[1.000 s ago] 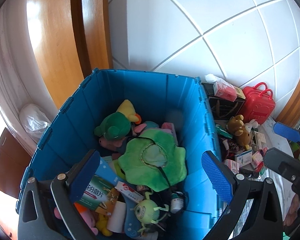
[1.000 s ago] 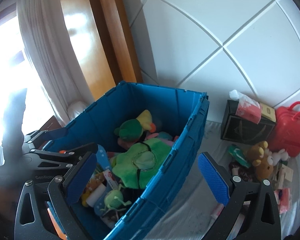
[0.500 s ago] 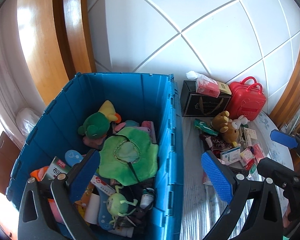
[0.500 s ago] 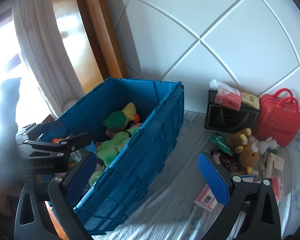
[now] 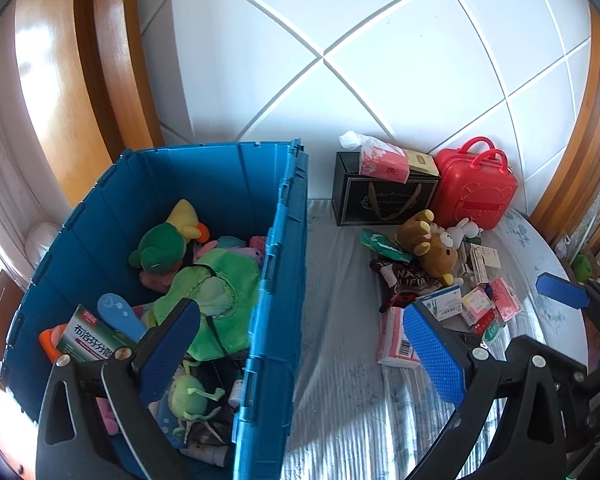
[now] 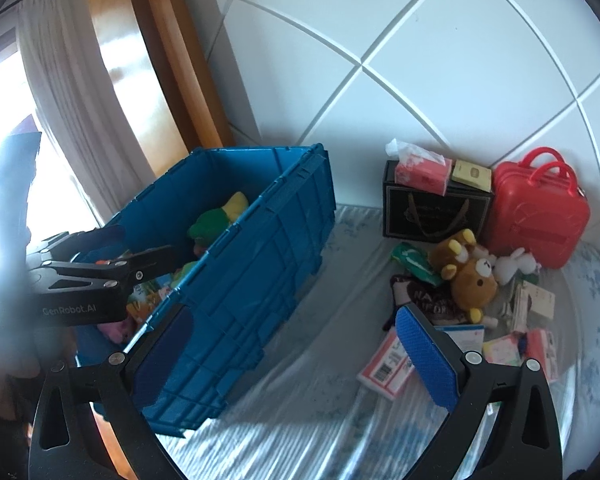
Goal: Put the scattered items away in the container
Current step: 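Move both open tools from the crate back toward the items on the bed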
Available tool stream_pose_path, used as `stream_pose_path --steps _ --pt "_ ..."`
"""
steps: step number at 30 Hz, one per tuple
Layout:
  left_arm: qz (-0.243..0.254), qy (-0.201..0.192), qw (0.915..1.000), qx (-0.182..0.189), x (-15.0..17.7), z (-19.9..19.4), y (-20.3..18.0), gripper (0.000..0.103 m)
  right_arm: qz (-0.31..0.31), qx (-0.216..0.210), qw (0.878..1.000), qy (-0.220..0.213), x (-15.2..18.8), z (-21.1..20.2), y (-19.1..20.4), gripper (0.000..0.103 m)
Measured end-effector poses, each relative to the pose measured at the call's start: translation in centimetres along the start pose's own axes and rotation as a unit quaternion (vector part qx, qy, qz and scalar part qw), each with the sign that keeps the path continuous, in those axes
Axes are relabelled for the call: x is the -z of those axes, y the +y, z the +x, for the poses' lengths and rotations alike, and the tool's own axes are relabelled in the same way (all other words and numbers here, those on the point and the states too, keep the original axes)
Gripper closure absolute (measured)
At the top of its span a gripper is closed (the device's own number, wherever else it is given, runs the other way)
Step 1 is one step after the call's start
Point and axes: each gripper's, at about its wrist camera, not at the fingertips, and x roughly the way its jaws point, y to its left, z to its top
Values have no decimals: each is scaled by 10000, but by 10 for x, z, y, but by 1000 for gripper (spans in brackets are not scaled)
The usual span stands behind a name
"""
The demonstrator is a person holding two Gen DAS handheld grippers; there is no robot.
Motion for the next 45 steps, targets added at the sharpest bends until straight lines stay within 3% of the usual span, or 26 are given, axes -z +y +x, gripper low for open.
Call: stream_pose_path --steps 15,26,37,45 --pt "449 548 9966 420 37 55 -91 0 952 604 9919 582 90 -21 -114 0" --pt "892 1242 9852 770 82 115 -161 0 1628 1005 9764 999 155 -31 -181 0" --pt "1176 1611 9764 832 115 173 -206 0 1936 1204 9658 1235 187 -27 -225 0" --pt "1240 1819 9723 789 140 245 -214 0 2053 1389 9564 1547 216 -8 -264 0"
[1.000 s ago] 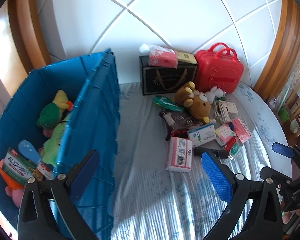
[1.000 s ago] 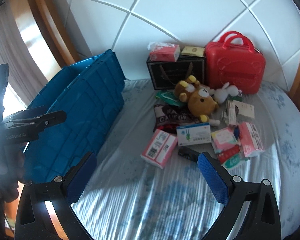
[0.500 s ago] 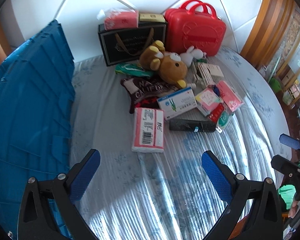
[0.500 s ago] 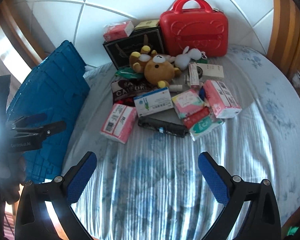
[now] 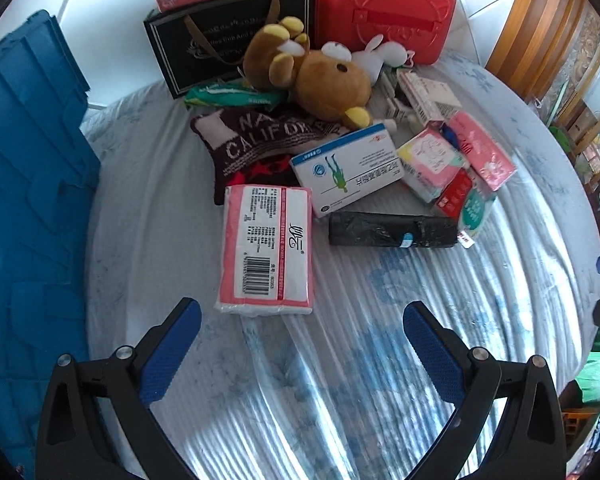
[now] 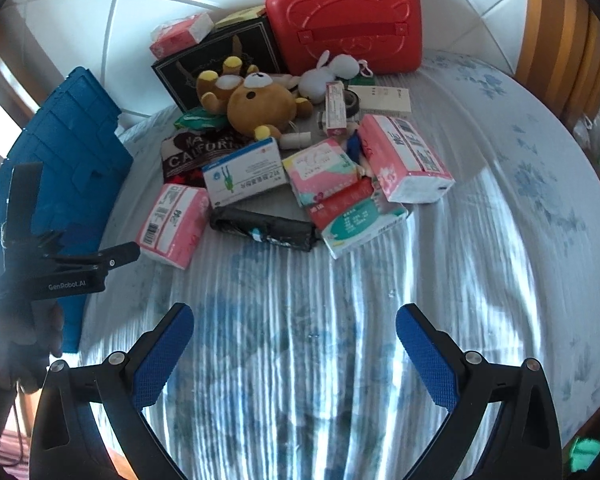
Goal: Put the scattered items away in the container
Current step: 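Move both open tools from the crate back toward the items on the bed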
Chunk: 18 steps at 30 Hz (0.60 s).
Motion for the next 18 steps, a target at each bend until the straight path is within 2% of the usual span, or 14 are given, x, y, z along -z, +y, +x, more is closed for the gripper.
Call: stream_pose_path --steps 6,10,14,18 --pt "-185 102 9997 114 -4 46 7 0 68 163 9998 136 -8 25 -30 0" --pt "-76 139 9998 -128 -8 68 4 0 71 311 9992 223 -19 45 -52 0" --pt "-113 15 9995 -305 -15 76 5 0 64 454 9987 210 -39 62 -77 0" --pt "-250 -96 9991 -317 -20 76 11 0 17 545 9984 127 -66 78 -97 0"
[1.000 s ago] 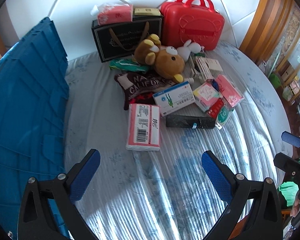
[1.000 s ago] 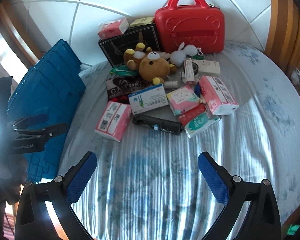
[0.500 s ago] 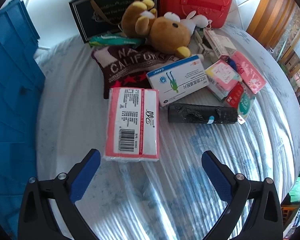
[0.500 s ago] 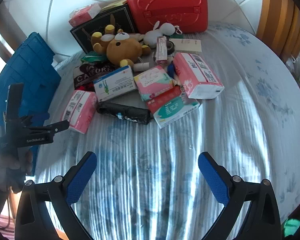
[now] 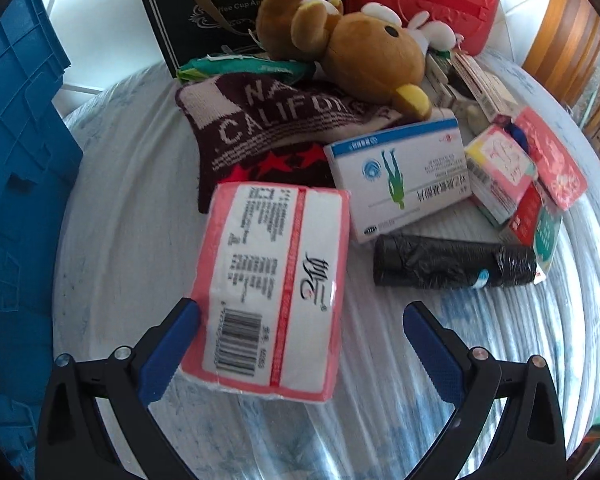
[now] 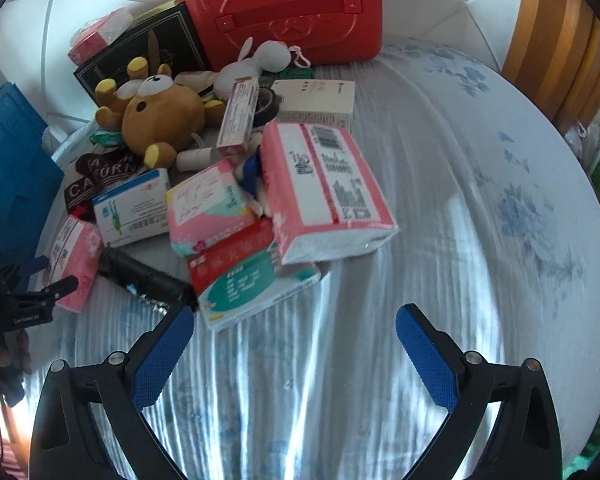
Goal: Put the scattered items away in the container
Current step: 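Move both open tools from the crate back toward the items on the bed, then grasp the pink-white tissue pack with the left tool while the right tool grasps another tissue pack, then lift and carry both tissue packs over the blue crate with both tools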
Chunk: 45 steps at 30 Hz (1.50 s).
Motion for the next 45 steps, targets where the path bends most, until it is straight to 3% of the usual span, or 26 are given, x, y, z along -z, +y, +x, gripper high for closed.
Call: stream_pose_path --steps 10,17,19,21,22,26,36,45 --pt "-200 -104 9997 14 0 3 15 0 -322 184 9986 366 -59 67 -18 1" --pt "-100 374 9992 -55 0 35 16 0 -338 302 9954 848 -70 108 -25 1" --pt "-99 428 9990 -79 -1 39 14 3 -287 253 9951 911 -71 115 -28 1" --pt "-95 445 9989 -111 -2 39 11 16 -228 217 9952 929 -72 117 -28 2" --pt "-118 431 9989 -109 -1 38 11 17 -218 198 9954 912 -72 116 -28 10" --pt "-270 406 9988 1 1 31 13 22 -189 288 9953 900 -67 109 -26 15" --pt "-279 166 9994 84 10 -9 -1 22 98 256 9966 782 -38 65 -29 16" --pt "-90 -167 9998 69 2 -71 -24 22 283 183 9984 463 -13 -7 -17 16"
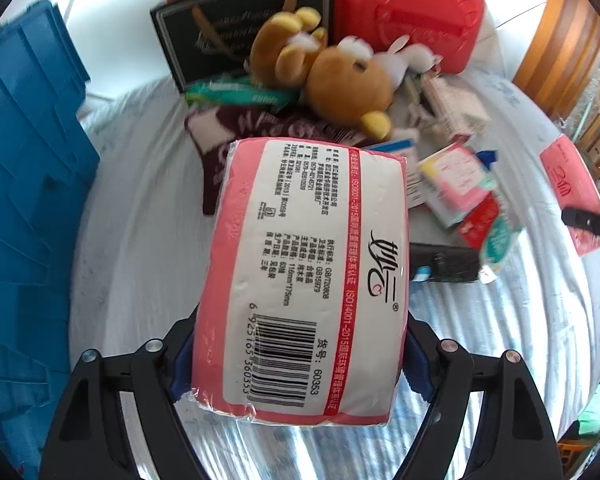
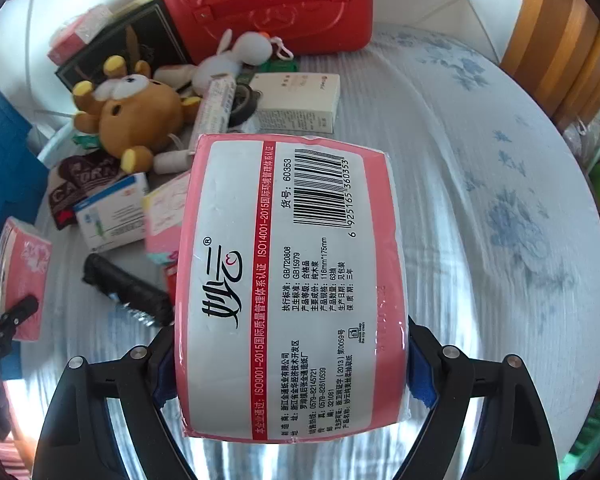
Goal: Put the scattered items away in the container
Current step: 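Lift and carry both tissue packs over the blue crate with both tools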
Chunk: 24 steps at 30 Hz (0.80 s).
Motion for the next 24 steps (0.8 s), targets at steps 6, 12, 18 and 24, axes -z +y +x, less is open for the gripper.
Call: stream_pose_path --steps 6,12,18,24 --pt "-6 -250 9997 35 -6 -49 -11 22 -27 -80 9997 -246 22 -53 21 16" --pt "60 -423 9990 161 -7 -88 -16 22 -40 -163 9984 -538 37 -102 36 16" --pt "68 -610 9979 196 -6 -120 -13 22 -46 -241 9965 -795 47 -144 48 16" --pt "1 -860 9960 248 -1 -154 -6 22 -97 -283 9939 -1064 56 -181 60 16"
